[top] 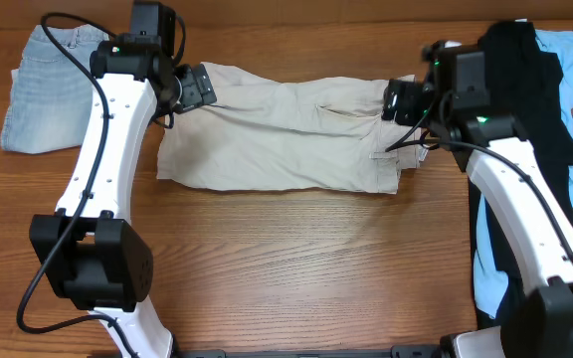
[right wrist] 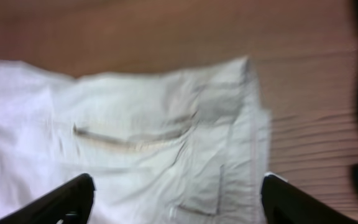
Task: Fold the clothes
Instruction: 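Lift the hems and fold them up onto the waistband with both grippers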
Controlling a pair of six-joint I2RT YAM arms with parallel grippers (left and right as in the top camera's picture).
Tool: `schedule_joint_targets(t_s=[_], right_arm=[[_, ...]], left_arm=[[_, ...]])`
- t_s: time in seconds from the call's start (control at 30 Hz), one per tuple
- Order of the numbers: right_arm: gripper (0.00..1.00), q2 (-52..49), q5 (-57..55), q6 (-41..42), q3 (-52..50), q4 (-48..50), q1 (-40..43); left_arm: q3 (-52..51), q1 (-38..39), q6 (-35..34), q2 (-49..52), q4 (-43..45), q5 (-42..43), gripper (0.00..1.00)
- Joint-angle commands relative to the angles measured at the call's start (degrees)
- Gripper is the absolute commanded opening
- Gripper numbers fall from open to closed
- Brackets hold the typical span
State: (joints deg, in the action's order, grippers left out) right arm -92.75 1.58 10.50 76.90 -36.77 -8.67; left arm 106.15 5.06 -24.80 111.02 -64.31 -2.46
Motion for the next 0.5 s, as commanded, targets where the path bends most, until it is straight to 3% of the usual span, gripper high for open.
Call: schedule_joint_targets(t_s=[0.0,0.1,0.13,0.17,0.2,0.3,0.47], right_arm=[[0.79,-4.48,6.4,-3.32,0.04,-0.96,0.0],[0.64,-6.62,7.56,-3.48,0.04,-2.23,0.0],[0.38,-7.34,7.56,-3.45,0.04,-3.02,0.0],[0.26,-7.91,7.69,-3.48,0.04,-3.61,0.0],[0.13,-8.37,7.98,-3.48,0.04,-4.02,0.0],[0.04,-11.26,8.85,-3.54,-0.07,-4.24,-0.09],[0.04,-15.74,9.79,-4.98,-0.07,-3.98,-1.75]], left_arm=[[-2.56,3.96,7.63,1.07,1.07,2.71,0.97],[-4.33,7.19,10.27,1.22,2.12,2.23,0.93],[-5.27,8.17,10.64,1.22,2.8,2.12,0.87],[-5.99,8.79,10.69,1.22,3.28,2.01,0.8],[-7.54,9.75,10.67,1.22,4.52,2.05,0.59],[-12.76,11.17,10.23,1.27,8.68,2.08,0.21],[-15.3,11.06,8.02,1.27,9.6,2.08,0.12]])
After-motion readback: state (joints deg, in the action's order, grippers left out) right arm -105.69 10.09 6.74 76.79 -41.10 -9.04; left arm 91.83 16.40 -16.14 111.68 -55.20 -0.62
